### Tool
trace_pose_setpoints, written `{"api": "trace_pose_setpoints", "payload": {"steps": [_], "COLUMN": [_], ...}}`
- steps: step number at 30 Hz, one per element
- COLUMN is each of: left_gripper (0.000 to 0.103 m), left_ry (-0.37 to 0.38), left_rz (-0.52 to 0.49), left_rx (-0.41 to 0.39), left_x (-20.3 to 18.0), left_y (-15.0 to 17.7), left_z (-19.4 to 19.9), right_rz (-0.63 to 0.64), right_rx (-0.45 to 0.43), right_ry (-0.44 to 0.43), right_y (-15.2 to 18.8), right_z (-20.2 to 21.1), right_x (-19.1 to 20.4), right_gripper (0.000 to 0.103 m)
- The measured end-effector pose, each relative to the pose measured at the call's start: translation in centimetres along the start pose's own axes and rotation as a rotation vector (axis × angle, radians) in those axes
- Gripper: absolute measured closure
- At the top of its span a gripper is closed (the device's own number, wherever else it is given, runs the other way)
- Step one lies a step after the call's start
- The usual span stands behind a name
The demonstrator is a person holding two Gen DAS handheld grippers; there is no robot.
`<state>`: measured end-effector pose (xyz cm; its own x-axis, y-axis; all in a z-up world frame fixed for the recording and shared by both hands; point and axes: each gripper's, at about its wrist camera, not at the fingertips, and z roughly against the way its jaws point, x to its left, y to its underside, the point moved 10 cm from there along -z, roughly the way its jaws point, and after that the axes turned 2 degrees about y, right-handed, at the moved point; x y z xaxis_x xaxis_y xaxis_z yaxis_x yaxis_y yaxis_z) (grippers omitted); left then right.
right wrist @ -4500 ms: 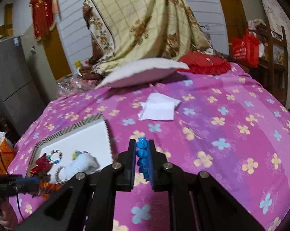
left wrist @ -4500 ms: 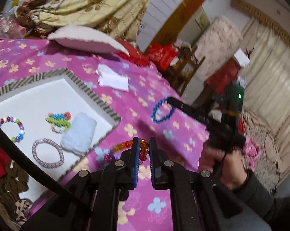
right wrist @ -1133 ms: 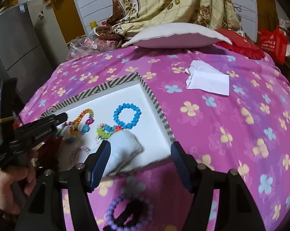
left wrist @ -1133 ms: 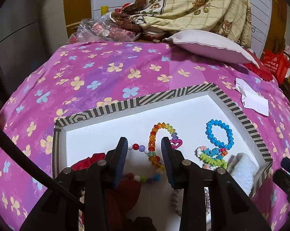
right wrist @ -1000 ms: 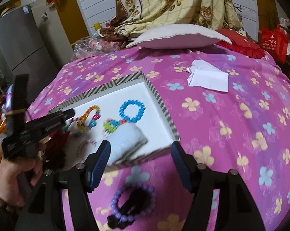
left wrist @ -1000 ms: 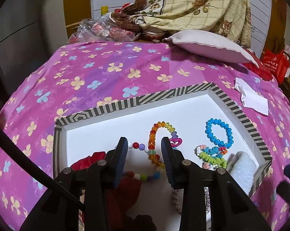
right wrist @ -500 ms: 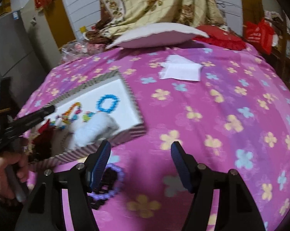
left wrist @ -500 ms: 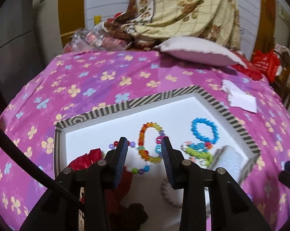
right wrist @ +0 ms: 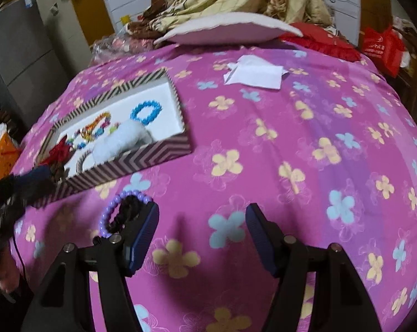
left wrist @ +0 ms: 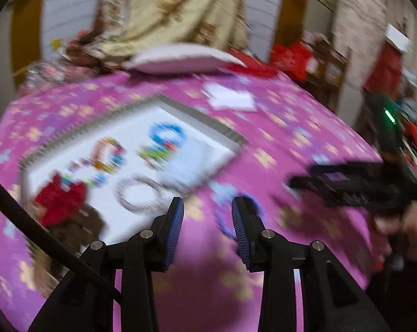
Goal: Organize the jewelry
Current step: 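Move both grippers out of the box toward the purple bracelet and black scrunchie, then grasp the purple bead bracelet with right while left grasps the black scrunchie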
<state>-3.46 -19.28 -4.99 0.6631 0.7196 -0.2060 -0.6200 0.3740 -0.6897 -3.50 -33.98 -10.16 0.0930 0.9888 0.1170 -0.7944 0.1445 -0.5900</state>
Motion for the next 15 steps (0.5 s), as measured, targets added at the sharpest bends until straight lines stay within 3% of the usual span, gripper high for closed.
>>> {"api": "trace_pose_setpoints", "payload": {"steps": [2,8,15], "left_gripper": [0.085,0.085,0.085], "left_ry": [0.07,0.159,0.108], "left_rz": [-0.022,-0.019,-0.05], "left_rx": [0.08,0.187,0.19], "left_x": [-1.8,-3.4,-3.5], "left_y": [1.6,3.2,3.6], "left_z": [-1.2,-3.7,-5.2], "right_rz": [0.009,0.06,0.053], "right_rx": [0.014,0.053,0.06], "right_ry": [-0.007,-0.013,-0.018], "right_y": [0.2,0.5,0.4], "right_z": [-0.4,-1.5,-1.7], "right_x": [0.4,1.9,2.0], "right_gripper": [0.035,0.035,0.035]}}
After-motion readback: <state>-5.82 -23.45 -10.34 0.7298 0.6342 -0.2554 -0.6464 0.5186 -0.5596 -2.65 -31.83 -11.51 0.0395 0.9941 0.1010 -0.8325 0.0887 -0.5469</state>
